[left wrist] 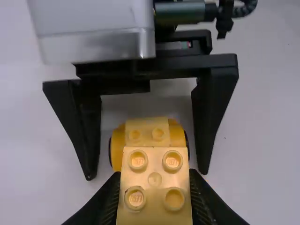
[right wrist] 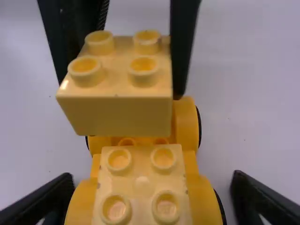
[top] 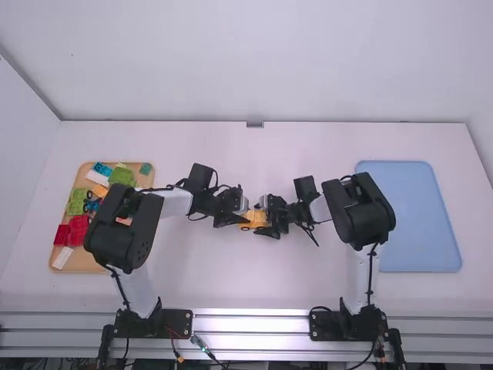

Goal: Assemble lego blocks to make yellow taxi

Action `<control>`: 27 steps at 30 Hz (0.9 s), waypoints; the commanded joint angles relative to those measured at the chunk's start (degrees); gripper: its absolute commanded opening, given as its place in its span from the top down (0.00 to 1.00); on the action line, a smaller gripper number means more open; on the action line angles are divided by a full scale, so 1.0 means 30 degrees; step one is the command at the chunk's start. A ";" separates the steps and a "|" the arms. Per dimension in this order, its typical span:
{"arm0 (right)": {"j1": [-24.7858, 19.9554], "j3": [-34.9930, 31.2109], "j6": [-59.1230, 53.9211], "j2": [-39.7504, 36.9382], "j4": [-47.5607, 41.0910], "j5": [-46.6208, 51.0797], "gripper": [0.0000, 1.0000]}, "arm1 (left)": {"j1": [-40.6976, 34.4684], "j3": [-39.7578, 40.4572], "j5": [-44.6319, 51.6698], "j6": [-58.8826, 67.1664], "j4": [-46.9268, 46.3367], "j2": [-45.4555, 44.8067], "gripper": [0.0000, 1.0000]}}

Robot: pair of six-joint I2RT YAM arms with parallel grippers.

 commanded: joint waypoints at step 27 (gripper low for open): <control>0.0328 0.0415 0.1129 0.0306 -0.0168 0.0889 0.58 | -0.0051 -0.0947 -0.1056 -0.2565 0.1778 0.0211 0.92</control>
